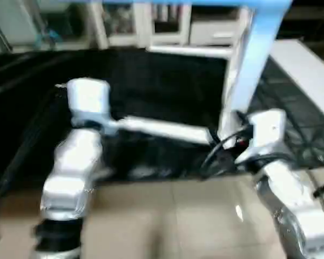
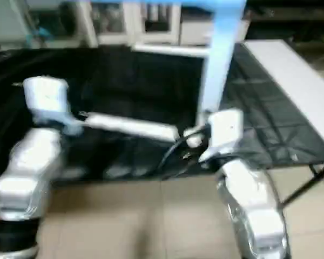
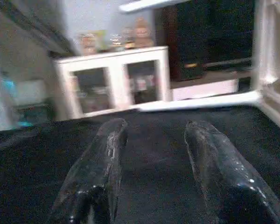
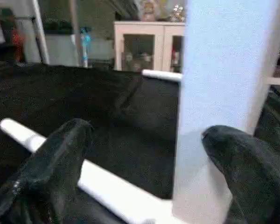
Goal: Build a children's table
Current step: Flip table
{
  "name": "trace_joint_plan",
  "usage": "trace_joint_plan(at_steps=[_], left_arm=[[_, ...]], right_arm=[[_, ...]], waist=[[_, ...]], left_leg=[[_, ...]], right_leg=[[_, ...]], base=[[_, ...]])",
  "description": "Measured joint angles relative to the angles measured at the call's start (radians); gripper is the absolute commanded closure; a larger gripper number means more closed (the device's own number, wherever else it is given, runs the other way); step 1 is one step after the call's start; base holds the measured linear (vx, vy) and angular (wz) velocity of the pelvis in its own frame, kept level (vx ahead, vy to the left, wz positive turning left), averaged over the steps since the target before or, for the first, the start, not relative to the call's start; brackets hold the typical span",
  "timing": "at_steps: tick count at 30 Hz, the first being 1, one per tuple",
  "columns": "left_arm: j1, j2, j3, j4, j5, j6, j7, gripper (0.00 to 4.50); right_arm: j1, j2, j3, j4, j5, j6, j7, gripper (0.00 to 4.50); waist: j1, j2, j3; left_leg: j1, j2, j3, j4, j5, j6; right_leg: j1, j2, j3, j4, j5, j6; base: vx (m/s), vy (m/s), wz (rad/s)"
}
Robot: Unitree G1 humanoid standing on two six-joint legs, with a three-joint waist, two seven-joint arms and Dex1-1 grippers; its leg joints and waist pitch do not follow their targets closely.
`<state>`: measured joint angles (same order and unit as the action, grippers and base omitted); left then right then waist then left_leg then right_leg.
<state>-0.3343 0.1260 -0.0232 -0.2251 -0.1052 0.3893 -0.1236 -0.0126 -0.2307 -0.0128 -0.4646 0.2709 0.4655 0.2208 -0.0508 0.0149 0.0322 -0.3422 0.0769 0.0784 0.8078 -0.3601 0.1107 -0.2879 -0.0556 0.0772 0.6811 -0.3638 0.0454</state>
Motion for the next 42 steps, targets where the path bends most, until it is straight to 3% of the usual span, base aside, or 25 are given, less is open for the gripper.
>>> trace_joint_plan(at_steps=[1,2,3,4,5,7,8,11,14,16,21,23,26,27,28,29,30,31,32,34,35,36,37,39,42], left_arm=[[0.0,0.003,-0.005,-0.011,-0.012,0.0,-0.018,2.16],[0.001,0.034,0.001,-0.035,-0.027,-0.014,-0.049,2.16],[0.0,0.056,0.012,-0.052,-0.031,-0.025,-0.065,2.16],[0.009,0.08,0.038,-0.061,-0.033,-0.038,-0.071,1.86],[0.026,0.103,0.08,-0.045,-0.031,-0.048,-0.071,1.8],[0.02,0.122,0.097,-0.029,-0.028,-0.047,-0.079,1.8],[0.018,0.124,0.095,-0.023,-0.029,-0.048,-0.093,1.59],[0.008,0.122,0.074,-0.02,-0.042,-0.052,-0.134,1.39],[-0.002,0.145,0.044,-0.015,-0.059,-0.071,-0.19,1.13],[-0.027,0.162,0.031,0.008,-0.058,-0.088,-0.224,0.94],[-0.104,0.203,-0.019,0.096,-0.041,-0.146,-0.325,0.48],[-0.134,0.205,-0.038,0.135,-0.025,-0.172,-0.345,0.3],[-0.204,0.243,-0.09,0.21,0.029,-0.223,-0.376,0.08],[-0.235,0.259,-0.105,0.24,0.055,-0.248,-0.386,0.03],[-0.248,0.27,-0.113,0.259,0.078,-0.272,-0.392,0.01],[-0.274,0.3,-0.137,0.306,0.119,-0.316,-0.396,0.01],[-0.32,0.323,-0.152,0.351,0.153,-0.348,-0.396,0.01],[-0.359,0.331,-0.155,0.379,0.176,-0.369,-0.394,0.01],[-0.386,0.327,-0.158,0.38,0.191,-0.391,-0.394,0.01],[-0.404,0.323,-0.169,0.383,0.206,-0.414,-0.393,0.01],[-0.418,0.306,-0.162,0.391,0.205,-0.409,-0.385,0.01],[-0.427,0.281,-0.15,0.395,0.19,-0.394,-0.373,0.01],[-0.428,0.247,-0.123,0.394,0.162,-0.374,-0.354,0.01],[-0.425,0.192,-0.08,0.389,0.098,-0.321,-0.314,0.01],[-0.399,0.119,0.006,0.374,0.001,-0.223,-0.231,0.01]], right_arm=[[-0.005,0.002,-0.007,-0.001,0.001,0.0,0.0,0.0],[-0.021,0.009,-0.005,-0.005,0.008,-0.005,0.002,0.0],[-0.025,0.012,0.0,-0.016,0.014,-0.013,0.005,0.0],[-0.032,0.019,0.01,-0.019,0.017,-0.017,0.007,0.0],[-0.023,0.049,0.051,-0.029,0.024,-0.021,0.016,0.0],[0.001,0.045,0.07,-0.043,0.03,-0.031,0.027,0.0],[0.012,0.04,0.072,-0.042,0.028,-0.035,0.027,0.0],[0.021,0.037,0.078,-0.043,0.026,-0.038,0.028,0.0],[0.02,0.032,0.077,-0.045,0.01,-0.041,0.028,0.0],[0.014,0.029,0.075,-0.045,0.008,-0.041,0.029,0.0],[-0.017,-0.029,0.055,-0.044,-0.009,-0.036,0.039,0.0],[-0.022,-0.044,0.05,-0.041,-0.018,-0.037,0.041,0.0],[-0.03,-0.053,0.033,-0.018,-0.028,-0.038,0.05,0.0],[-0.048,-0.056,0.027,-0.001,-0.028,-0.039,0.051,0.0],[-0.063,-0.06,0.025,0.011,-0.028,-0.042,0.053,0.0],[-0.089,-0.057,0.026,0.038,-0.03,-0.058,0.058,0.0],[-0.112,-0.048,0.025,0.063,-0.031,-0.075,0.06,0.0],[-0.111,-0.033,0.029,0.081,-0.034,-0.086,0.059,0.0],[-0.096,-0.031,0.036,0.086,-0.034,-0.087,0.061,0.0],[-0.114,-0.03,0.036,0.102,-0.038,-0.097,0.059,0.0],[-0.142,-0.029,0.033,0.115,-0.038,-0.104,0.059,0.0],[-0.155,-0.026,0.031,0.124,-0.038,-0.105,0.056,0.0],[-0.161,-0.025,0.032,0.127,-0.038,-0.105,0.053,0.0],[-0.157,-0.021,0.029,0.126,-0.038,-0.105,0.048,0.0],[-0.146,-0.004,0.03,0.124,-0.037,-0.105,0.043,0.0]], waist=[[0.027,-0.002,0.001],[0.071,0.024,-0.005],[0.095,0.056,-0.009],[0.118,0.088,-0.004],[0.122,0.08,-0.004],[0.137,0.068,-0.003],[0.146,0.07,-0.001],[0.143,0.067,0.002],[0.129,0.067,0.007],[0.109,0.066,0.008],[0.053,0.045,0.019],[0.043,0.036,0.022],[0.041,0.01,0.028],[0.042,-0.002,0.034],[0.043,-0.008,0.043],[0.045,-0.001,0.047],[0.018,0.033,0.045],[0.002,0.034,0.056],[-0.01,0.019,0.057],[0.005,0.008,0.05],[0.011,-0.004,0.039],[0.023,-0.001,0.038],[0.04,0.007,0.036],[0.056,0.03,0.034],[0.051,0.041,0.034]], left_leg=[[-0.04,-0.012,0.006,0.009,0.013,-0.022],[-0.094,-0.003,0.006,-0.056,0.054,-0.064],[-0.112,0.022,0.001,-0.139,0.121,-0.057],[-0.127,0.055,-0.032,-0.126,0.192,-0.11],[-0.122,0.048,-0.044,-0.103,0.175,-0.114],[-0.12,0.029,-0.029,-0.117,0.181,-0.116],[-0.12,0.022,-0.016,-0.133,0.191,-0.119],[-0.105,0.029,0.022,-0.2,0.21,-0.124],[-0.082,0.034,0.037,-0.21,0.21,-0.125],[-0.08,0.035,0.034,-0.212,0.209,-0.126],[-0.08,0.035,0.035,-0.224,0.209,-0.127],[-0.08,0.035,0.037,-0.229,0.209,-0.127],[-0.078,0.035,0.053,-0.252,0.209,-0.127],[-0.078,0.037,0.059,-0.245,0.19,-0.15],[-0.079,0.034,0.041,-0.183,0.143,-0.175],[-0.056,0.034,-0.012,-0.086,0.115,-0.191],[-0.042,0.038,-0.041,-0.089,0.111,-0.152],[-0.047,0.036,-0.048,-0.092,0.111,-0.152],[-0.042,0.025,-0.044,-0.115,0.111,-0.152],[-0.044,0.003,-0.024,-0.159,0.111,-0.153],[-0.051,-0.017,-0.014,-0.19,0.113,-0.156],[-0.058,-0.02,-0.004,-0.204,0.111,-0.168],[-0.063,-0.012,-0.002,-0.195,0.111,-0.17],[-0.065,0.029,0.016,-0.189,0.162,-0.154],[-0.076,0.037,0.018,-0.188,0.174,-0.149]], right_leg=[[0.016,0.008,0.018,-0.012,0.0,0.0],[0.027,0.034,0.012,-0.01,0.001,0.001],[0.026,0.063,-0.021,0.006,0.0,0.001],[0.007,0.078,-0.078,0.06,-0.007,-0.004],[-0.015,0.054,-0.104,0.119,-0.007,-0.002],[-0.045,0.011,-0.085,0.05,0.026,0.015],[-0.057,-0.007,-0.091,0.028,0.05,0.032],[-0.064,-0.033,-0.093,-0.009,0.083,0.02],[-0.056,-0.038,-0.093,-0.021,0.083,0.025],[-0.054,-0.038,-0.096,-0.032,0.083,0.026],[-0.058,-0.038,-0.095,-0.058,0.083,0.025],[-0.059,-0.039,-0.095,-0.062,0.083,0.025],[-0.068,-0.042,-0.094,-0.066,0.08,0.019],[-0.081,-0.055,-0.098,-0.071,0.079,0.019],[-0.08,-0.076,-0.121,-0.077,0.08,0.02],[-0.075,-0.104,-0.175,-0.08,0.08,0.021],[-0.057,-0.115,-0.232,-0.079,0.081,0.021],[-0.053,-0.105,-0.232,-0.074,0.068,0.004],[-0.043,-0.094,-0.226,-0.048,0.081,-0.037],[0.008,-0.062,-0.214,-0.034,0.096,-0.049],[0.007,-0.057,-0.179,-0.036,0.09,-0.023],[-0.021,-0.067,-0.171,-0.04,0.088,-0.019],[-0.025,-0.072,-0.174,-0.04,0.097,-0.019],[-0.03,-0.064,-0.187,-0.033,0.111,-0.015],[-0.044,-0.053,-0.18,-0.036,0.11,-0.015]], base=[[-0.038,0.128,0.15],[-0.038,0.128,0.15],[-0.296,0.069,-0.1],[-0.206,0.008,-0.27],[-0.206,0.008,-0.27],[-0.012,0.029,0.02],[-0.025,0.059,0.05],[-0.099,0.004,0.04],[-0.137,0.012,-0.1],[-0.085,0.058,-0.2],[-0.079,0.067,-0.19],[-0.078,0.052,-0.15],[-0.084,0.012,-0.07],[-0.149,0.028,-0.05],[-0.11,0.129,-0.43],[-0.11,0.129,-0.43],[0.029,0.2,-0.58],[-0.028,0.143,-0.21],[-0.028,0.143,-0.21],[-0.056,0.037,-0.04],[0.0,0.0,0.0],[-0.056,0.002,-0.07],[-0.066,0.005,-0.12],[-0.063,0.01,-0.09],[-0.084,0.032,-0.06]])
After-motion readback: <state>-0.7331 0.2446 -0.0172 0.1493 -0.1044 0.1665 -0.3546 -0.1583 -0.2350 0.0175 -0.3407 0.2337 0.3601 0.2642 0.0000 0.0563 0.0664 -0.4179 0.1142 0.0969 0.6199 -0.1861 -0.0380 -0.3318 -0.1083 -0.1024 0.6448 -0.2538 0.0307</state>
